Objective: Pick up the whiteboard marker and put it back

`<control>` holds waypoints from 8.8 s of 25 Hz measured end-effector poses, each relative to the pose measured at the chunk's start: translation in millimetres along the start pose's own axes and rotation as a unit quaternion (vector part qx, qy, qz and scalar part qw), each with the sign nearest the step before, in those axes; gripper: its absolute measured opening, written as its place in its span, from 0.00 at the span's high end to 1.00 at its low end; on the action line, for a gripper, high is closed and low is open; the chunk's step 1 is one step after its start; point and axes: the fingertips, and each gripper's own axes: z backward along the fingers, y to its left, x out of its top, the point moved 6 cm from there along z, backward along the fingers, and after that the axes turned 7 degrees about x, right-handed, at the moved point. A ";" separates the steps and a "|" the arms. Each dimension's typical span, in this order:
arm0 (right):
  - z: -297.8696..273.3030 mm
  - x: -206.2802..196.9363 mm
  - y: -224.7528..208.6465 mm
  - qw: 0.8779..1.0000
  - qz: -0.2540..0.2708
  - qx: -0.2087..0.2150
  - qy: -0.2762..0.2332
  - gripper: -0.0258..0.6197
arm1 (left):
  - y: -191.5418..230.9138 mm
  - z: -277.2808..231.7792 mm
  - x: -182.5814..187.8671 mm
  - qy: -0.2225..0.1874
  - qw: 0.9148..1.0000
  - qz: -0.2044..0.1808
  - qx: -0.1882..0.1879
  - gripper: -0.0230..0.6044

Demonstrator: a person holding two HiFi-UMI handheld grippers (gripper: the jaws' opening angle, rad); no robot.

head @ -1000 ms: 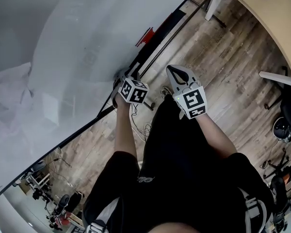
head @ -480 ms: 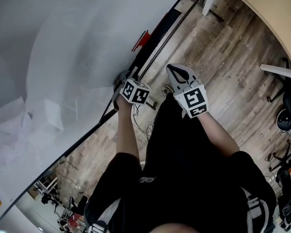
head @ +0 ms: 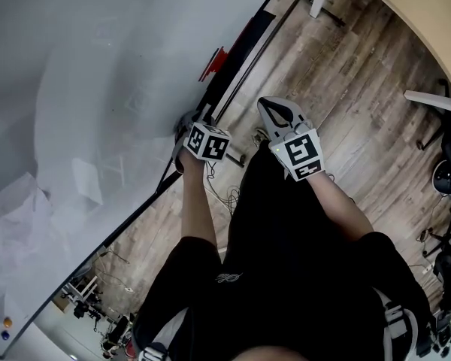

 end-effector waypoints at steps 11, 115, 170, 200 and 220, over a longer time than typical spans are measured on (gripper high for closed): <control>12.3 -8.1 -5.0 1.000 -0.007 -0.007 -0.001 0.96 | -0.2 6.4 1.4 0.006 0.999 -0.033 0.041 0.76; 200.8 69.3 -54.2 0.976 0.140 0.147 -0.079 0.96 | -168.8 270.0 122.4 -0.381 0.795 0.434 0.185 0.86; -7.4 97.2 -140.3 0.974 0.129 0.179 0.041 0.96 | 7.4 20.1 177.2 -0.046 0.993 0.038 0.106 0.86; -15.3 103.2 -186.4 0.969 0.124 0.204 0.060 0.96 | 4.1 -16.9 188.6 0.005 0.993 0.050 0.104 0.78; -30.5 113.7 -146.9 0.934 0.163 0.315 0.050 0.96 | -16.6 118.0 171.4 -0.209 0.806 0.494 0.249 0.94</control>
